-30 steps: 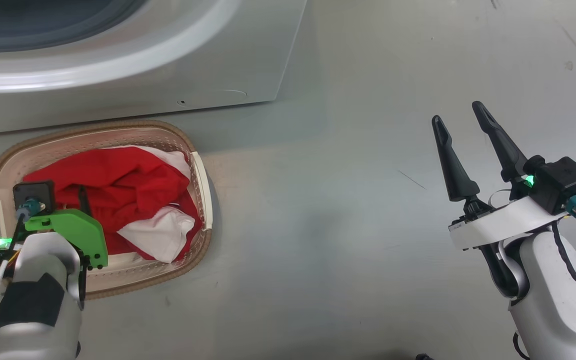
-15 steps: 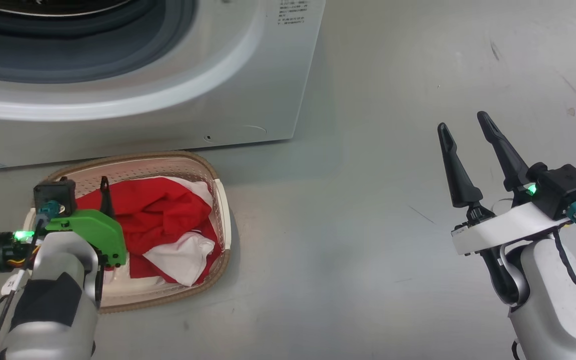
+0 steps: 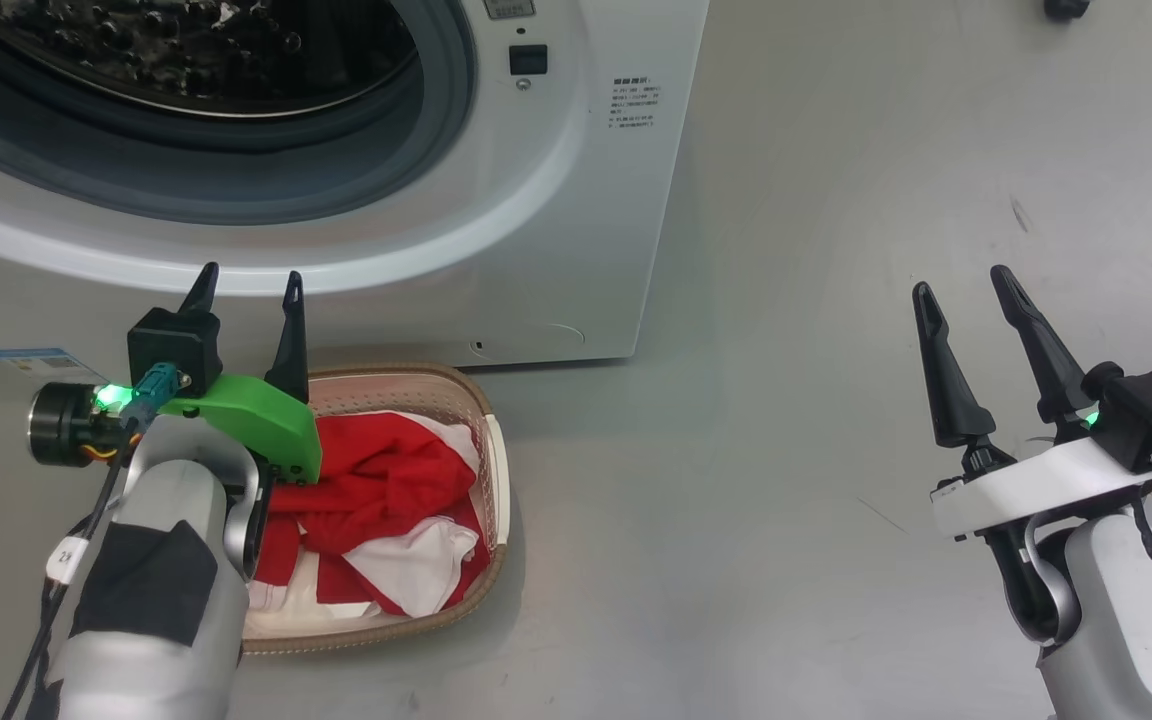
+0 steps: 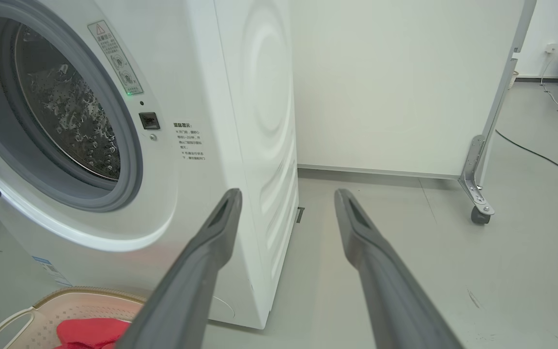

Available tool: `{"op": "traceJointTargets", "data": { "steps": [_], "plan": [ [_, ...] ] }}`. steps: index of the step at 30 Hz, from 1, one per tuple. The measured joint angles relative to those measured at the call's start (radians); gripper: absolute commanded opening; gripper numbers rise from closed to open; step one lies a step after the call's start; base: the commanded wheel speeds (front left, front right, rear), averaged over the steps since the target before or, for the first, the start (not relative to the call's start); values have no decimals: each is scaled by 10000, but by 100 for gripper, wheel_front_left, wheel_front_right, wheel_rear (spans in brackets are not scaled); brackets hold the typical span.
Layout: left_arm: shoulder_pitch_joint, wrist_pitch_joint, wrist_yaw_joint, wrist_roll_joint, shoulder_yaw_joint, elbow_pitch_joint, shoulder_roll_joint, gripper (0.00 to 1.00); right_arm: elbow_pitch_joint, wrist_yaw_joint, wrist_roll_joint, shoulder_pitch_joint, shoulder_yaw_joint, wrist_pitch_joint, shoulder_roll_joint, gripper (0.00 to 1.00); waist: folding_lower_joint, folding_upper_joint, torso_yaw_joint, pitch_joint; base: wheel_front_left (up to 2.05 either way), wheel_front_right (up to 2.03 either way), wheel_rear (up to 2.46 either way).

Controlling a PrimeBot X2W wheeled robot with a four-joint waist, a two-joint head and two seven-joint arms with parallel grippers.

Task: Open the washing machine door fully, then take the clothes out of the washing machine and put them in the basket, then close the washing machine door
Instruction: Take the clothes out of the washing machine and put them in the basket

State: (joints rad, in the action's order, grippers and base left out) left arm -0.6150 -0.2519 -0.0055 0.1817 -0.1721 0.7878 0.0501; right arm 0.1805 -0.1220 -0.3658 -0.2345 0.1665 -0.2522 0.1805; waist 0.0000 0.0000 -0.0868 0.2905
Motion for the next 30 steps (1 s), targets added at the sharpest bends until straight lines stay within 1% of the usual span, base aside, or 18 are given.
{"op": "traceJointTargets", "data": {
  "steps": [9, 14, 20, 26, 30],
  "plan": [
    [1026, -2, -2, 79, 272, -1599, -13, 100, -13, 0, 79, 466, -180, 0, -105, 100, 0, 0, 329, -757, 0, 0, 0],
    [1735, -2, -2, 198, 458, -2180, -21, 100, -23, 0, 92, 718, -186, 0, -161, 100, 0, 0, 425, -1122, 0, 0, 0],
    [2743, 0, 0, 305, 554, -2765, -50, 100, -46, 0, 167, 986, -213, 0, -222, 100, 0, 0, 454, -1510, 0, 0, 0],
    [3339, -2, 2, 418, 623, -3545, -81, 100, -90, 0, 182, 1252, -320, 0, -226, 100, 0, 0, 437, -1770, 0, 0, 0],
    [3738, 0, -2, 476, 516, -3812, -84, 100, -138, 0, 182, 1289, -384, 0, -274, 100, 0, 0, 420, -1835, 0, 0, 0]
  ]
}}
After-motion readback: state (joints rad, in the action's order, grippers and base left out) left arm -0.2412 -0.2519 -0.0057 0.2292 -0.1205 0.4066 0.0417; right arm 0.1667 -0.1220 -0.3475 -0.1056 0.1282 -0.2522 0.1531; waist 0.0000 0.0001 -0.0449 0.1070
